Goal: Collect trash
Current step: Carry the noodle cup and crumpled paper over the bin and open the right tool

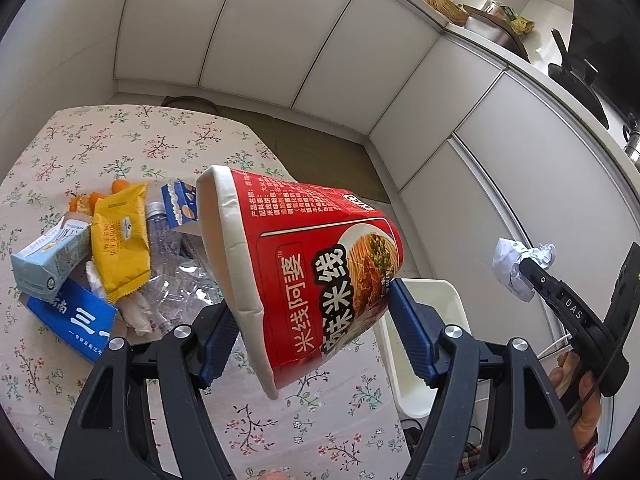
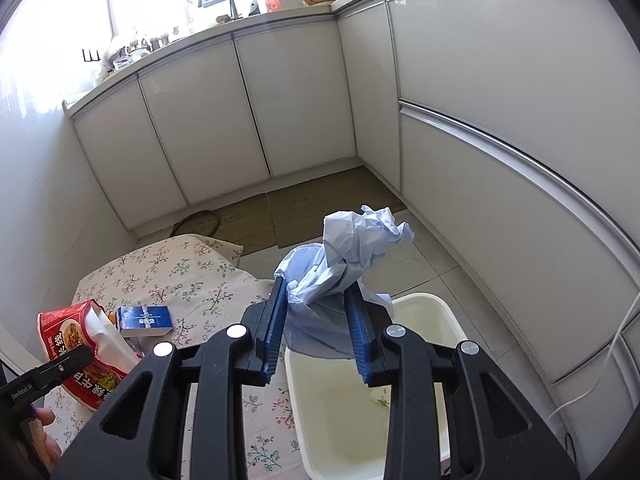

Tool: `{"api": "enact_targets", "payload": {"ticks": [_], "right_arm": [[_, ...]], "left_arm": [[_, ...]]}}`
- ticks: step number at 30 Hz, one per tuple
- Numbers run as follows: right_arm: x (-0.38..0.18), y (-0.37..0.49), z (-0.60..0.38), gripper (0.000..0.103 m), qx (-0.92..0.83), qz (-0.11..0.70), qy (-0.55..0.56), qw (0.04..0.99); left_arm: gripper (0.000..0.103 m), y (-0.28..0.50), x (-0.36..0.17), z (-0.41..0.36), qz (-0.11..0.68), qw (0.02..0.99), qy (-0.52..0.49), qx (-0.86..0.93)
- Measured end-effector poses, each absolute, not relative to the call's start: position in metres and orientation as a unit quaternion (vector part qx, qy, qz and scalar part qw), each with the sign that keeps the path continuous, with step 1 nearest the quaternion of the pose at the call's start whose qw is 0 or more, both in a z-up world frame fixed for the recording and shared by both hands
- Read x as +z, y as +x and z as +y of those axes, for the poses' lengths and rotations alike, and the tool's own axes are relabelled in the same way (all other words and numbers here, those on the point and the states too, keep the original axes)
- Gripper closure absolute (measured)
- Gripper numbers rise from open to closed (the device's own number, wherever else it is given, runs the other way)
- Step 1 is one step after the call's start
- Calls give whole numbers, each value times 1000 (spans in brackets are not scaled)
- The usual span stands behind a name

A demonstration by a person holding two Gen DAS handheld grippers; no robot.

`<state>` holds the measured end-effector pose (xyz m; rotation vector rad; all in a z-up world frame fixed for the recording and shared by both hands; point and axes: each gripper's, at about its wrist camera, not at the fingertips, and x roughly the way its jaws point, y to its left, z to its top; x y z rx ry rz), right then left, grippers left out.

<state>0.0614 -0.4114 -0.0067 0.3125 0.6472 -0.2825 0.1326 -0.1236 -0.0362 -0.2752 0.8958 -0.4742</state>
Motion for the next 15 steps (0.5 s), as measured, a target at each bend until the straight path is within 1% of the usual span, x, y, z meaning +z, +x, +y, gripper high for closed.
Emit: {"api": "enact_targets", "payload": {"ticks": [10,13,15], "right_arm": [[-17,32,-452,72,-182,326,157,914],[-21,25,-462,71,-191,333,158,910],[-23,20,-467,57,-199,334,159,907]], "left_arm": [[35,128,-39,-178,432,856,-118,-260],[35,127,-41,-195,433,852,-113,-270],[35,127,-42,-207,435,849,-111,-277]]}}
